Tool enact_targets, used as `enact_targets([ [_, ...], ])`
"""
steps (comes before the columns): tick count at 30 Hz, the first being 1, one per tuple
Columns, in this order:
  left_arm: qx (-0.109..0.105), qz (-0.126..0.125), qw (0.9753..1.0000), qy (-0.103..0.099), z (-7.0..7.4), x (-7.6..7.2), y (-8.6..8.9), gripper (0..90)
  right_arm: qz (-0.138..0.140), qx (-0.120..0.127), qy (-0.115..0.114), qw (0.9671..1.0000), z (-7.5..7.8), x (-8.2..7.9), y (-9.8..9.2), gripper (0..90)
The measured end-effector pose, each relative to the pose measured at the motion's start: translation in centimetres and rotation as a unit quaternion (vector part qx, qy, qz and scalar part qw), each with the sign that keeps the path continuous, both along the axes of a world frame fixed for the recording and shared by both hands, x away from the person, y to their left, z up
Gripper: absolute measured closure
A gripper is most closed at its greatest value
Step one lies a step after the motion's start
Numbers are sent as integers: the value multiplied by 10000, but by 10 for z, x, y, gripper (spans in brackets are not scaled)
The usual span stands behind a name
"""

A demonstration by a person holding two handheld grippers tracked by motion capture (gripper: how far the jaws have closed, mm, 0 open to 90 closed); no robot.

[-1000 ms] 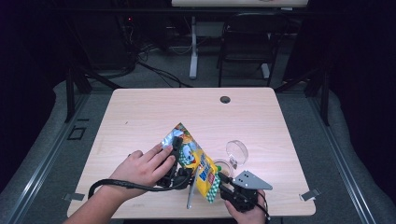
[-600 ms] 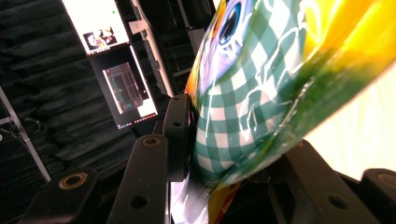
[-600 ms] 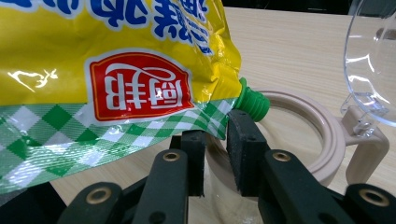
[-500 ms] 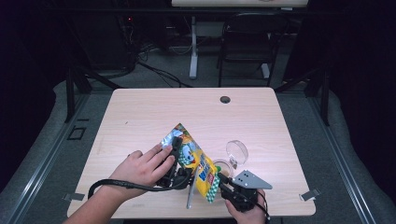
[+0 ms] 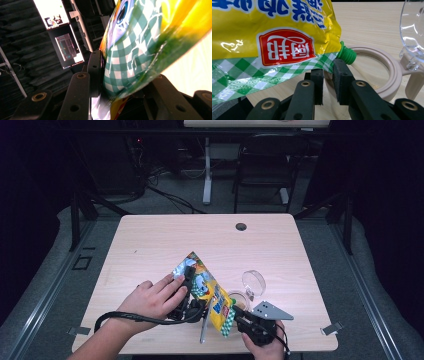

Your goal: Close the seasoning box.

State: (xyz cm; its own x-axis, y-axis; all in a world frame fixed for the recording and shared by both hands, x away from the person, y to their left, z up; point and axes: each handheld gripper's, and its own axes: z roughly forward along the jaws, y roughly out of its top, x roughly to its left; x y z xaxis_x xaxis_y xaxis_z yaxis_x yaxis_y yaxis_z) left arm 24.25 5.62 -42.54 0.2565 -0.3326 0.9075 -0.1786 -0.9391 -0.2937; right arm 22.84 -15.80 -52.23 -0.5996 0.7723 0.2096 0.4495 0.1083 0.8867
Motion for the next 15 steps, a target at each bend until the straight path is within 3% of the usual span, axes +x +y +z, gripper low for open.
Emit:
enact_targets([
  [15, -23, -20, 10000, 12, -1, 0, -1, 680, 8, 436, 312, 9986, -3, 4, -5, 801],
])
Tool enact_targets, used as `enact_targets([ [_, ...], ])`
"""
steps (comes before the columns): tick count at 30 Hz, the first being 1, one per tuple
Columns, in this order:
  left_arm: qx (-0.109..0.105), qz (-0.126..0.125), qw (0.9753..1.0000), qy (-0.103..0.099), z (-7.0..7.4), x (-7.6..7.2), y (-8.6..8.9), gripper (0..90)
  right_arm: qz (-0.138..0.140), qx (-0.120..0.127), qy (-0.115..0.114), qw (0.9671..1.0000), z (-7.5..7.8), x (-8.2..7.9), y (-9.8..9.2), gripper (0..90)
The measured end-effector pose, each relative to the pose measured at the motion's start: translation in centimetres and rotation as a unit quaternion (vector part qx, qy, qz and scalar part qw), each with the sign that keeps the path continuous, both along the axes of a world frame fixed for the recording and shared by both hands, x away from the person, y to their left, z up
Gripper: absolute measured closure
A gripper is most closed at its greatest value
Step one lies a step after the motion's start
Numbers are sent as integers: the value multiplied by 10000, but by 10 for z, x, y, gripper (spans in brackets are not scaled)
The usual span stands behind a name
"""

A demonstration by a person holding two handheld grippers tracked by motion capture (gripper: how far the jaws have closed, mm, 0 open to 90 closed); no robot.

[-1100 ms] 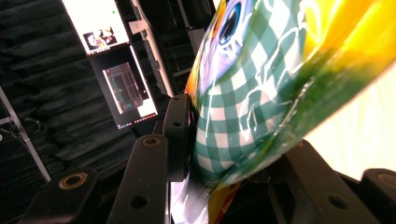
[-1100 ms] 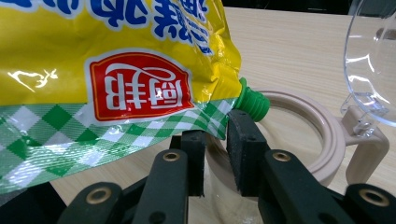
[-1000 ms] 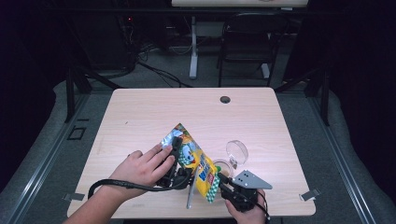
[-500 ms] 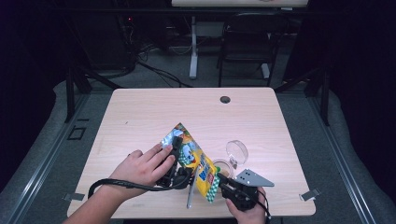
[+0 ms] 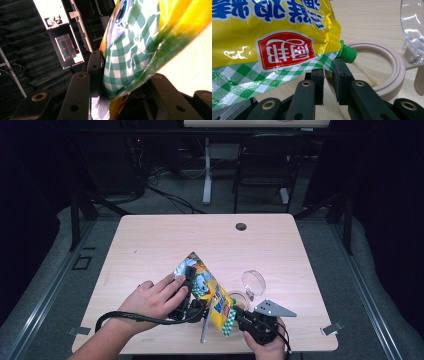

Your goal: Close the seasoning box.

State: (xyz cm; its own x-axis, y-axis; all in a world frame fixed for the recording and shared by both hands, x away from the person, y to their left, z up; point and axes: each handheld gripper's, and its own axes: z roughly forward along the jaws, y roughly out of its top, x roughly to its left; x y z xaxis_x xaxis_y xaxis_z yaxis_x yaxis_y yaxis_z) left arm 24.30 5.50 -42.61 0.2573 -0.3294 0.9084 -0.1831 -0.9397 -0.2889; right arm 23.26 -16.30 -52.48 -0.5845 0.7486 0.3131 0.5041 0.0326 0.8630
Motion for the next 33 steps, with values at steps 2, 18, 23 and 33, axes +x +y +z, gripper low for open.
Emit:
enact_targets([
  [2, -22, 3, 10000, 3, 0, 0, 0, 680, -4, 30, 23, 10000, 0, 0, -1, 801],
  [18, -3, -4, 10000, -3, 0, 0, -1, 681, 31, 229, 206, 9995, -1, 0, -3, 802],
  [23, 19, -23, 10000, -22, 0, -1, -1, 681, 50, 260, 222, 9994, -1, 1, -3, 802],
  [33, 47, -18, 10000, -17, 0, -1, -1, 681, 75, 324, 286, 9990, -2, 1, -3, 802],
])
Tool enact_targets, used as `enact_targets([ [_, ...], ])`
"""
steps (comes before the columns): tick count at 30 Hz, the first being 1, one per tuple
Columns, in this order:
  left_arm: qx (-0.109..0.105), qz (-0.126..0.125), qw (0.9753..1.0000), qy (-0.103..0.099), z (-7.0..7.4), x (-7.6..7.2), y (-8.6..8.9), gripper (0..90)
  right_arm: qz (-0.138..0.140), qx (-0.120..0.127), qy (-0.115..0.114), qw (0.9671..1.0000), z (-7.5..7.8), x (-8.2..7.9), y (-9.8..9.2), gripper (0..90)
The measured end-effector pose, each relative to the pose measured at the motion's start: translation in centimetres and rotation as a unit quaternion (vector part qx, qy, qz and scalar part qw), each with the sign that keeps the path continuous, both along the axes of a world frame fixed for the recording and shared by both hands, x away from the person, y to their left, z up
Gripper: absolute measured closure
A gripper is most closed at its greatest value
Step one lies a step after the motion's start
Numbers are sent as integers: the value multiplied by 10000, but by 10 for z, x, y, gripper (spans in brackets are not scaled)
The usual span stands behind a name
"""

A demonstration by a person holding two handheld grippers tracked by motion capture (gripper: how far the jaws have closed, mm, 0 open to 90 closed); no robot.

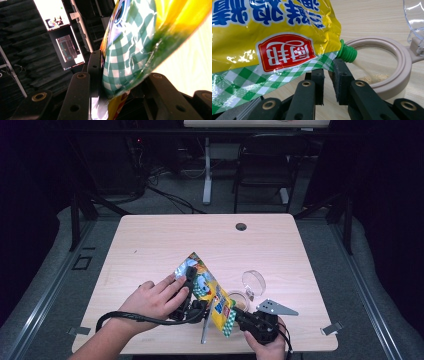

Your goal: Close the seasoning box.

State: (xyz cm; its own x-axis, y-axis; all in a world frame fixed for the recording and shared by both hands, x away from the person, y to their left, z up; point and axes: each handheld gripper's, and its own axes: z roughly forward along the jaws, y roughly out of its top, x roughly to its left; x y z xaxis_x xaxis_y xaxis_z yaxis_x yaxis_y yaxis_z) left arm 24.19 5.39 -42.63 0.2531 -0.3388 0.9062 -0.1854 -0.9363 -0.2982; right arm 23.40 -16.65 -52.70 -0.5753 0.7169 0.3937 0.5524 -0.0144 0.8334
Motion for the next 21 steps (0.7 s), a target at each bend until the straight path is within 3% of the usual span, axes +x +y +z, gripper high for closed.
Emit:
enact_targets([
  [21, -37, -47, 10000, -31, -1, 0, 1, 682, 25, 176, 140, 9997, -2, 2, -2, 802],
])
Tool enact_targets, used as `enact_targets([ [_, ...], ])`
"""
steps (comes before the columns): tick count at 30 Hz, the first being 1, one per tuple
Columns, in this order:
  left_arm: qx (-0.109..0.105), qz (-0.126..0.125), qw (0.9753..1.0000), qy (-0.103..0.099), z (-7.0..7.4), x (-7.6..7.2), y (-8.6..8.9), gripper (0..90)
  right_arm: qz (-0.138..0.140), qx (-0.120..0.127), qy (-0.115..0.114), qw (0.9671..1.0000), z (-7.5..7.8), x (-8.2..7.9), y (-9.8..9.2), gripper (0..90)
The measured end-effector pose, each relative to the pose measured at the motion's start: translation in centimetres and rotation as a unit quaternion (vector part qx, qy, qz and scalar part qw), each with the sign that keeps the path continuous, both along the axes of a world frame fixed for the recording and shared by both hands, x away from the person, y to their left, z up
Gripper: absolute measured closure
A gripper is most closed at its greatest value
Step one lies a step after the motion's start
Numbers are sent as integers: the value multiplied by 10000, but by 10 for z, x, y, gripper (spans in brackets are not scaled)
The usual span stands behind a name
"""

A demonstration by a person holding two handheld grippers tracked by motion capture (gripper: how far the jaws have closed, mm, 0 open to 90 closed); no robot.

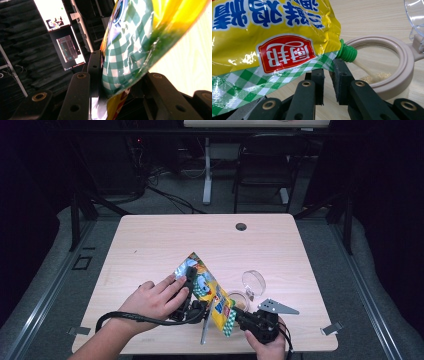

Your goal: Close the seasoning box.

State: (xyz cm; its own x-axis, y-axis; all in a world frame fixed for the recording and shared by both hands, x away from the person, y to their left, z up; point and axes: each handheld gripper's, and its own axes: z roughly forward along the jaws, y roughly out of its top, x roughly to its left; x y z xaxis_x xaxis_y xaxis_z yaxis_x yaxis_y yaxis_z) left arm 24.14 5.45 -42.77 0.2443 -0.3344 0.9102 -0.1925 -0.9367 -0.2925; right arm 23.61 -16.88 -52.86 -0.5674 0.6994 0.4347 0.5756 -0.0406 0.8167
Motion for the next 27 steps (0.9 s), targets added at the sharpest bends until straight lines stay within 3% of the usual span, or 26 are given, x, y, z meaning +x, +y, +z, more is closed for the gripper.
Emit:
enact_targets([
  [27, 22, 9, 10000, 6, 1, -1, -1, 684, -18, 135, -14, 9999, 0, 0, -2, 803],
])
